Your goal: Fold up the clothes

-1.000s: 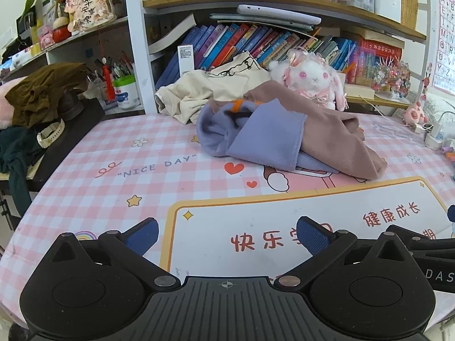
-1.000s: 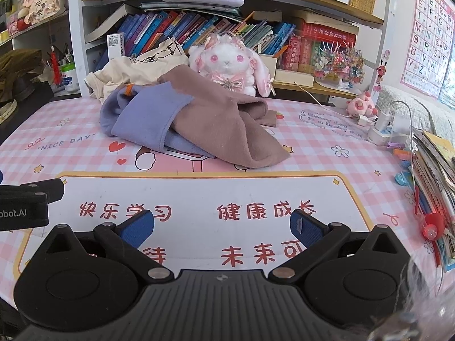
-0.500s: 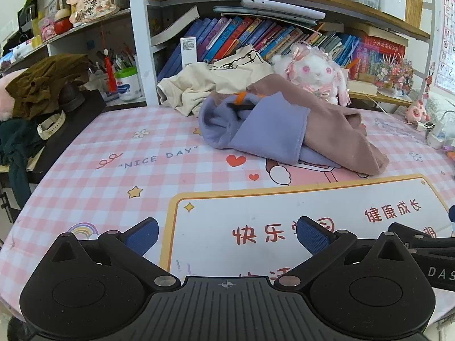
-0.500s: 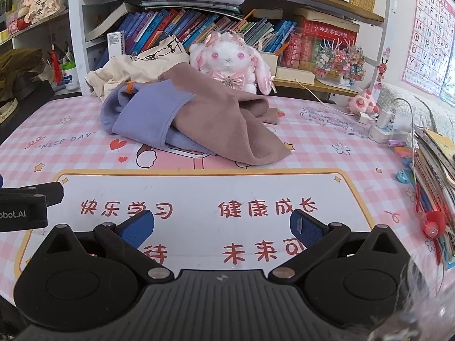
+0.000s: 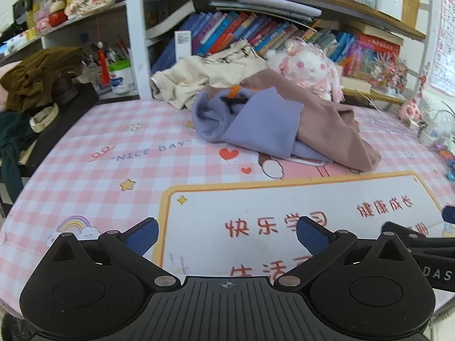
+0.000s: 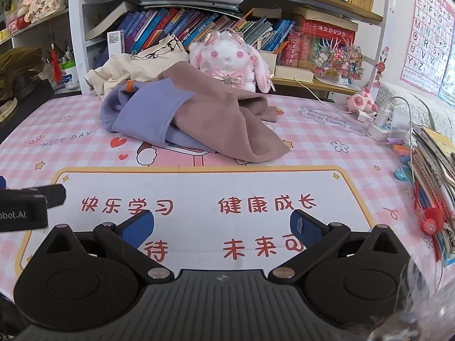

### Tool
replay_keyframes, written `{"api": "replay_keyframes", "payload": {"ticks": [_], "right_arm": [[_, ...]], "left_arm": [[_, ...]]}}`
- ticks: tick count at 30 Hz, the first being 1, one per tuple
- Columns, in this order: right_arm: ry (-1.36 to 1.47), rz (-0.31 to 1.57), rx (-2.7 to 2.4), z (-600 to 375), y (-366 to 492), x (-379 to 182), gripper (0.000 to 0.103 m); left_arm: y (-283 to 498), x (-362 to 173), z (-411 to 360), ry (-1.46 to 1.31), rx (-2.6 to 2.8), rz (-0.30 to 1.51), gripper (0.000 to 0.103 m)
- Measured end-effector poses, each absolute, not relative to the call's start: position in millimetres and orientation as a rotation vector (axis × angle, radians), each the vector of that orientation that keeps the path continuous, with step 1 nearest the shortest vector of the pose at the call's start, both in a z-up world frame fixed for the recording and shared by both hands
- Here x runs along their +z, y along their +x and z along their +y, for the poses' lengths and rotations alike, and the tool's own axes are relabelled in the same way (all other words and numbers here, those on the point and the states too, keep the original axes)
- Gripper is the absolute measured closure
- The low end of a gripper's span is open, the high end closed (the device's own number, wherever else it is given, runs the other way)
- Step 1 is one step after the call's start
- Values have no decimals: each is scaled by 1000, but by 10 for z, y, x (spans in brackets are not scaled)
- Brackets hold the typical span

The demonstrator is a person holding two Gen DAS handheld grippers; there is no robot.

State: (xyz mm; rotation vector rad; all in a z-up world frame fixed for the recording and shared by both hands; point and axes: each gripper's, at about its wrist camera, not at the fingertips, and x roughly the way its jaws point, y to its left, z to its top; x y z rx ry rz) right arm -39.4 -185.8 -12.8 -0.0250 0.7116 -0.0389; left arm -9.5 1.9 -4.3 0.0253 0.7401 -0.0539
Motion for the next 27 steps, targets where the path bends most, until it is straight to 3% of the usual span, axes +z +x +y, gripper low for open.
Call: {"api": "replay_keyframes", "payload": {"ticks": [27], "right_arm": [[-56,702,-21,-1725,-348,-97,0]], "left_arm": [[-97,-33,17,103,-63,662,0]]}}
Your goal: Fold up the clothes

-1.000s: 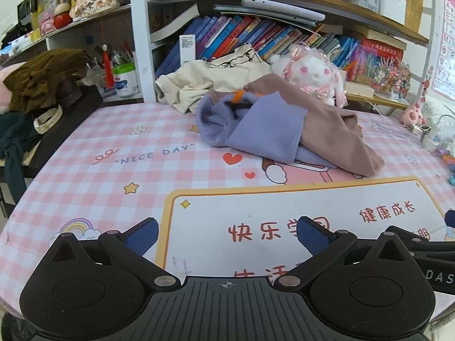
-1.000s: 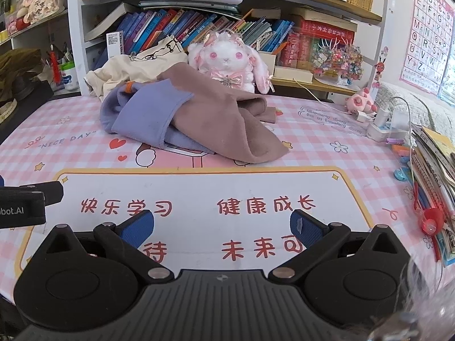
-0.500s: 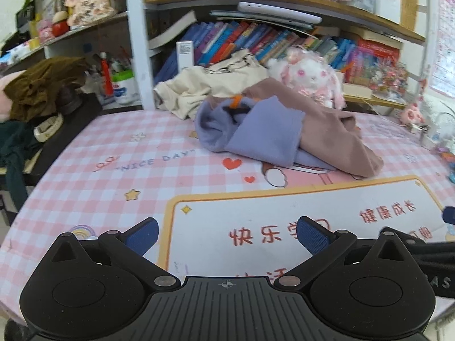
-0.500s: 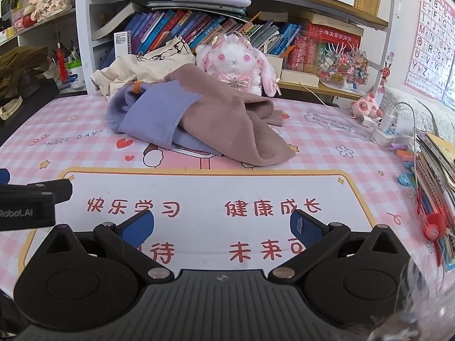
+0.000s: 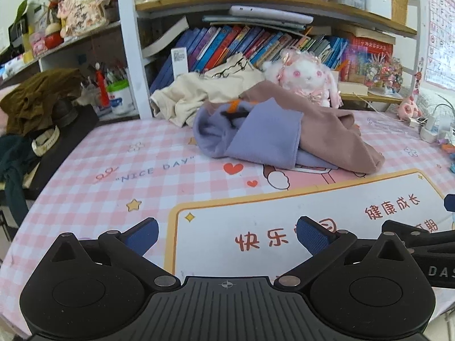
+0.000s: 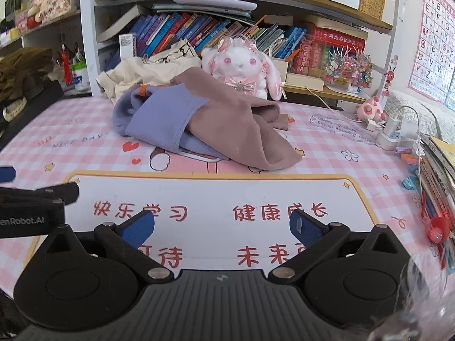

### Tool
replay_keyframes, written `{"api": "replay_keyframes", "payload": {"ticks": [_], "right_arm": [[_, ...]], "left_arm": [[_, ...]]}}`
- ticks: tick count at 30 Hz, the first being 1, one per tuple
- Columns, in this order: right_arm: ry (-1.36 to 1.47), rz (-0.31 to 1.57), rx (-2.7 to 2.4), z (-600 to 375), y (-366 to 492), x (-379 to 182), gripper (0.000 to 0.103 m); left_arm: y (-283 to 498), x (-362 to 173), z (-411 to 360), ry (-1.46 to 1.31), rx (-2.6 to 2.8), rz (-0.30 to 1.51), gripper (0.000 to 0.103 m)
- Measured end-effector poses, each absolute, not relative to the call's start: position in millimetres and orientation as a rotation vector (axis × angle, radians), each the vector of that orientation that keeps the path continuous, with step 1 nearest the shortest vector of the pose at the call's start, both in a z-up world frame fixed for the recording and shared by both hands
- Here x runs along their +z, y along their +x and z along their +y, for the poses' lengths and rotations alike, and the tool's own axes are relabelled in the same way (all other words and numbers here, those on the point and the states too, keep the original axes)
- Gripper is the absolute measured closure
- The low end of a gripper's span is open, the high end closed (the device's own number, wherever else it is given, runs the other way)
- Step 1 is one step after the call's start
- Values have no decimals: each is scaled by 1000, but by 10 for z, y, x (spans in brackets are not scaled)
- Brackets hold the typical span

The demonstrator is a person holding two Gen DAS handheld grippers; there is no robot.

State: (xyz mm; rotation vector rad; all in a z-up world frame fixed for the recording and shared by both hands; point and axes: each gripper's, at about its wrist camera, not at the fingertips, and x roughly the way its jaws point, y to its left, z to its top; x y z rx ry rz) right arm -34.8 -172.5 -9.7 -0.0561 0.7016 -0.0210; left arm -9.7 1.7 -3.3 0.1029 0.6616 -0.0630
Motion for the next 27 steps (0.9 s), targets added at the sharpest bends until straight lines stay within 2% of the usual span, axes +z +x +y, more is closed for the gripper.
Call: {"api": "replay_keyframes", "payload": {"ticks": [9,20,27], "right_arm": [[-97,713,-4,-1600,-363,-213,0],[-104,763,74,-1803,-168,-375,0],[-161,744,205,-2172,396,-433,2]], "left_arm": [[-13,-84,60,113,-95,689,0],[207,-332,-1,-14,-112,846,0],[671,-382,-176,-51,-26,888,9]]}}
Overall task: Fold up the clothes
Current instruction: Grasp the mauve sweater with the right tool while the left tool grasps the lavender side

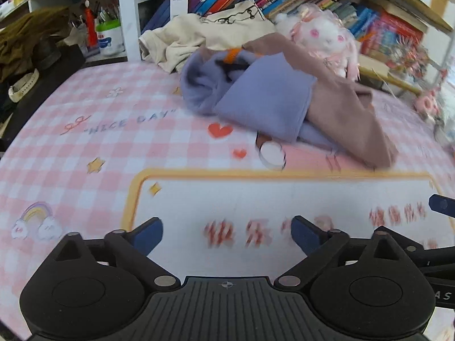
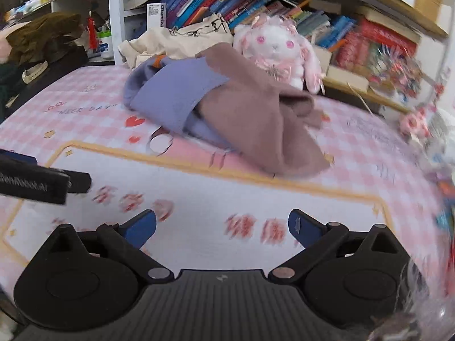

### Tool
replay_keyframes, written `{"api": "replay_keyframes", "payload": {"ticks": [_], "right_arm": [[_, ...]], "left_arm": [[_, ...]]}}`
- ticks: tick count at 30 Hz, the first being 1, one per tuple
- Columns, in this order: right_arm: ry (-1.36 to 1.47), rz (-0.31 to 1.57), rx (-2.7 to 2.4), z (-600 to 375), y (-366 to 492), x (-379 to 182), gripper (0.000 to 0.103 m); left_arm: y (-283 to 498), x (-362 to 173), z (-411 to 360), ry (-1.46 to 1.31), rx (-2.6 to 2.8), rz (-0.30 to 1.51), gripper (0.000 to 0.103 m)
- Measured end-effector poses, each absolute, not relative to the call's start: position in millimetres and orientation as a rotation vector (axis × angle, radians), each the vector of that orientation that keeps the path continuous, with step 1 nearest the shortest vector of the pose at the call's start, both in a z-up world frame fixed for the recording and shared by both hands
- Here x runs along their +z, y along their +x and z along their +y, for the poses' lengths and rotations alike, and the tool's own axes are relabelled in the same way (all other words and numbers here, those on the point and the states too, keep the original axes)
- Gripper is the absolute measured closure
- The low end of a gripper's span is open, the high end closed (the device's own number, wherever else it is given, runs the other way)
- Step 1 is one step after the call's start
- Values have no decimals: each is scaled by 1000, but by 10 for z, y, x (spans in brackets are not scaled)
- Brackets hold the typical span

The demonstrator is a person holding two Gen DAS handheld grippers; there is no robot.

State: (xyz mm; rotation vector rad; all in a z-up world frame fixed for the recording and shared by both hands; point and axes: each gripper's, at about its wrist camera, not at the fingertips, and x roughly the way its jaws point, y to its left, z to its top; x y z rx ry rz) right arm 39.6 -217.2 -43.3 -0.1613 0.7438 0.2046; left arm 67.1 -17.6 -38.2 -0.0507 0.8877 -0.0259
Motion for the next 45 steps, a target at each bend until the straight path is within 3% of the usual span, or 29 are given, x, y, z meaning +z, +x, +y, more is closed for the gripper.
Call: {"api": "replay_keyframes", "payload": {"ticks": [6,8,10,12,14,16,17,18,19,20,21,22,23,29,36,41,45], "right_arm": [[-193,715,236,-2516,987,-532,3],[-211,730,250,-2587,1161,-589,10],[-237,760,259,-2629,1309,-652,35],[-257,799,269,-2659,1426,-713,48],[-270,808,295,-2671,1489,-746,48],[-300,795,293,-2651,1520,-755,50],[-304,794,301,-2645,1535,-755,56],[-295,798,319,-2643,1547,-750,70],[-275,805,341,-2646,1556,-740,79],[-250,813,357,-2658,1555,-726,90],[-233,816,363,-2662,1539,-708,94],[-222,814,363,-2673,1516,-680,95],[-212,806,364,-2692,1470,-638,95],[-73,814,347,-2968,1093,-383,96],[232,999,383,-3153,475,-287,96],[399,1077,432,-2947,273,-260,96],[429,942,346,-2901,401,39,96]], "left_arm": [[1138,-371,-495,-65,-13,835,10],[1272,-385,-595,-41,0,815,10],[1403,-404,-707,-4,10,796,10],[1543,-444,-822,29,10,796,10],[1665,-493,-935,74,24,799,19],[1779,-544,-1048,125,45,801,22],[1828,-573,-1081,143,62,803,24],[1869,-606,-1091,155,86,808,29],[1911,-638,-1101,167,109,813,39],[1935,-655,-1080,158,123,815,56],[1926,-644,-1026,126,121,811,69],[1871,-594,-946,82,116,800,86],[1786,-520,-844,28,113,784,95],[1172,-31,-37,-144,130,673,96],[727,442,1373,-254,325,582,97],[874,712,1968,-260,344,545,97],[1313,997,2053,-182,294,518,97]]}}
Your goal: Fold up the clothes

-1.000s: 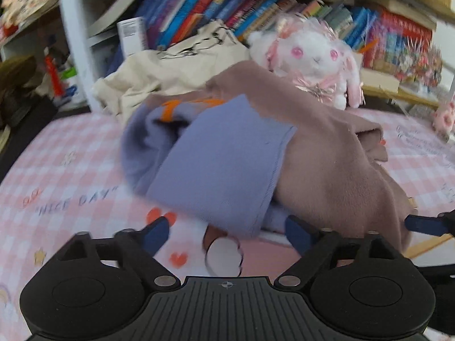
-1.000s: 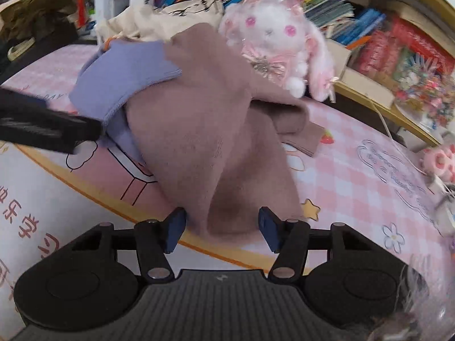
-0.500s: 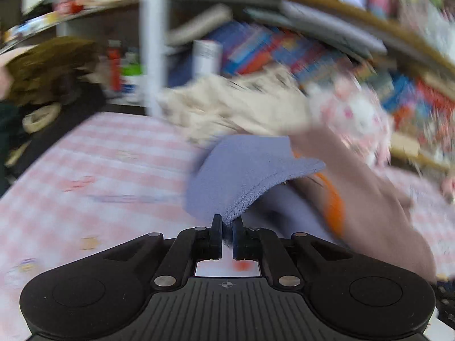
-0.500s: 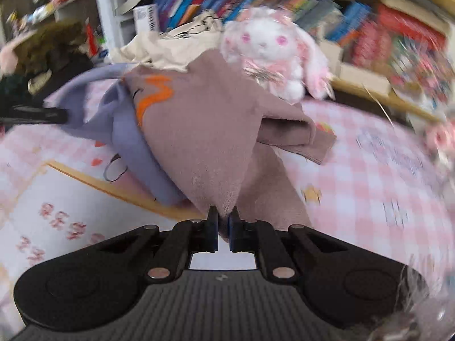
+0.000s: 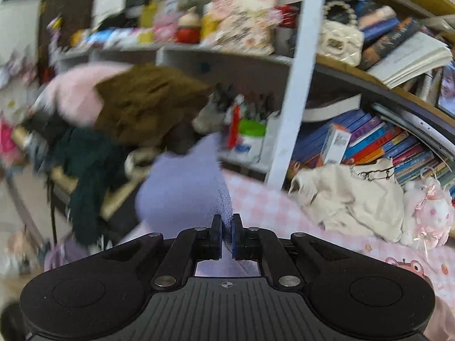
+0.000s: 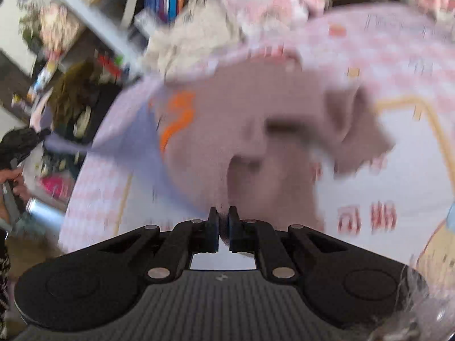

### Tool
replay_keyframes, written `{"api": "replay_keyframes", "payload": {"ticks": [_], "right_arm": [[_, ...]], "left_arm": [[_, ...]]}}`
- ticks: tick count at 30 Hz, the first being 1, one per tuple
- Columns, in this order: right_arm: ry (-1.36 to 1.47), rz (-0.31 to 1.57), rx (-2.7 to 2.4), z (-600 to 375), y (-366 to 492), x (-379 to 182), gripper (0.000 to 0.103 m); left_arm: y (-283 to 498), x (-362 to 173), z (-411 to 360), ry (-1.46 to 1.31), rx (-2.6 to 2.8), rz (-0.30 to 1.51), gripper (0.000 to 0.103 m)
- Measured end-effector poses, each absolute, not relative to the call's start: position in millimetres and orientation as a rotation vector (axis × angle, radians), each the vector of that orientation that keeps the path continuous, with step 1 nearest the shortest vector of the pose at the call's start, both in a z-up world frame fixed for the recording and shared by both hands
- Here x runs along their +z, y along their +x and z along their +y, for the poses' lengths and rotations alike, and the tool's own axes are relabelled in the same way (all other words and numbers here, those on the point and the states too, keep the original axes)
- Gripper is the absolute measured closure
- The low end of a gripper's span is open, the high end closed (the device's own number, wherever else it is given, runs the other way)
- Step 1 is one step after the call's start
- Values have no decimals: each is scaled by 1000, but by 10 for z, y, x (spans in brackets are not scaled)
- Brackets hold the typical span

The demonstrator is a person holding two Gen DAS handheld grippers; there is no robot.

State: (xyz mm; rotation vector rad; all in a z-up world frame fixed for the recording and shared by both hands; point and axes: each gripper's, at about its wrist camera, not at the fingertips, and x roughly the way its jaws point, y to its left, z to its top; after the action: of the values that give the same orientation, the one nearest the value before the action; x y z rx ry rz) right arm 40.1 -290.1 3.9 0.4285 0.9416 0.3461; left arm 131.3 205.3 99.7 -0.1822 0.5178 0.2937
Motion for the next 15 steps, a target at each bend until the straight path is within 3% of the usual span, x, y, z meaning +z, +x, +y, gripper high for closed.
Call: {"api": "replay_keyframes", "payload": {"ticks": [6,10,15], "right_arm": [[460,750,202,-2955,342,420,97],[421,935,205,-2797,339,-36,97],[354,1010,174,-2692,339,-413,96]], "left_arm": [[1564,1185,2256,-208,268,471,97],[1548,728,2355,-99,300,651,89],[967,154,2004,-59,183,790,77]]}}
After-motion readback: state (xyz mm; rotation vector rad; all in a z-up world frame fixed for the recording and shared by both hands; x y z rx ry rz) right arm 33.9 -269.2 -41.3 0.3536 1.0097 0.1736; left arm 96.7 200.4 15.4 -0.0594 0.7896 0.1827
